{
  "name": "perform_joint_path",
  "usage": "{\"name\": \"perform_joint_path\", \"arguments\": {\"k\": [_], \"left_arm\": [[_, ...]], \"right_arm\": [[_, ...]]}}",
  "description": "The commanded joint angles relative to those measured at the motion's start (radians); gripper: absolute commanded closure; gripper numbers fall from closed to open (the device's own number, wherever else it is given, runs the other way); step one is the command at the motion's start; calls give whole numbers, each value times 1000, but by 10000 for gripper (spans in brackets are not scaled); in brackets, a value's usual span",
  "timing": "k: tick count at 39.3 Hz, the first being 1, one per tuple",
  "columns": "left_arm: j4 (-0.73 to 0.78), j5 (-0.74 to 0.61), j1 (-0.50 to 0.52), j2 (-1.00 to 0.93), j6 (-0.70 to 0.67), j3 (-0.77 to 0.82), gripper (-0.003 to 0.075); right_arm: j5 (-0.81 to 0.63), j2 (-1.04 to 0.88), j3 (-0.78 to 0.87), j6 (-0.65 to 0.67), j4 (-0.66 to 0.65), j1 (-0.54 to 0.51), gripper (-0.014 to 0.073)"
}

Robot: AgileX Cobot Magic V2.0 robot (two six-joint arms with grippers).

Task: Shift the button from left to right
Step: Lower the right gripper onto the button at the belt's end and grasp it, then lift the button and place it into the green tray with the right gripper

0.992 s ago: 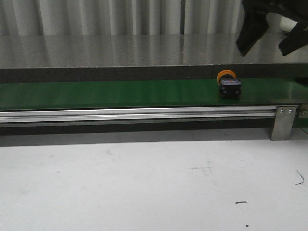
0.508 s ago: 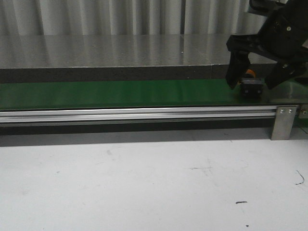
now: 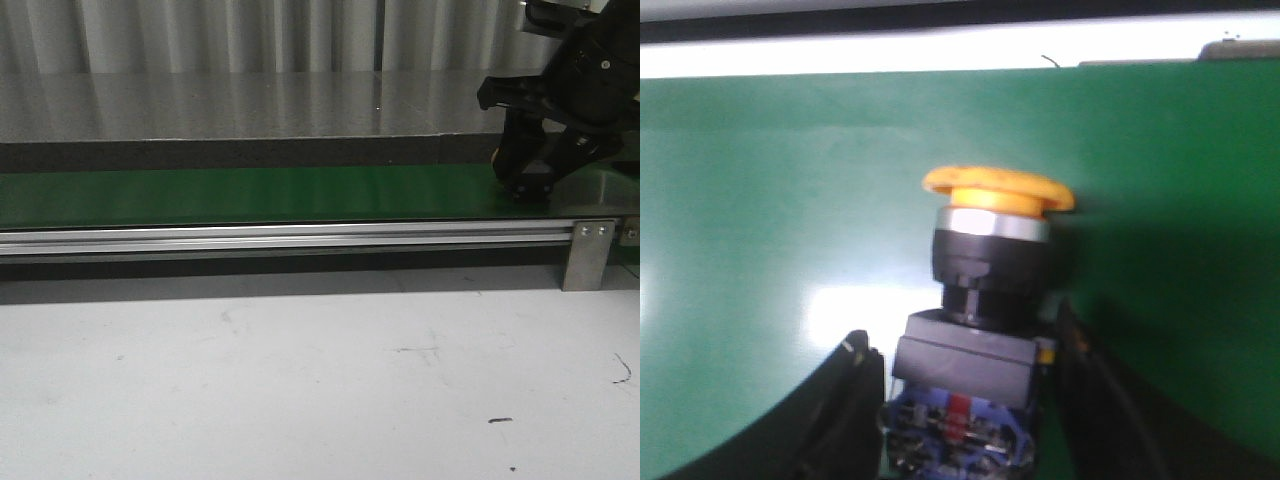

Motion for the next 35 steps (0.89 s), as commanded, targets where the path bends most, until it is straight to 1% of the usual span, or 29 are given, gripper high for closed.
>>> {"name": "perform_joint_path", "arguments": {"k": [1,6,14,19,24,29,35], "left_arm": [[-13,-86,-8,3,-3,-26,741],[-13,-86,-8,3,-3,-26,741],[-13,-86,-8,3,-3,-26,741],[-13,-86,-8,3,-3,-26,741],[-13,-86,-8,3,-3,-26,741],[-13,-86,-8,3,-3,-26,741],[-13,-86,-8,3,-3,-26,741]], "right_arm": [[-39,-90,-42,-12,-7,-30,393],[-6,-124,-68,-12,-36,-91,393],[16,-152,-107,-12,-122,-251,393],[7,-139,-106,-12,-131,-360,393],[-14,-92,-106,-12,-131,-439,389],[-16,-24,-106,-12,-131,-481,390],[-7,52,-106,-12,-152,-495,384]]}}
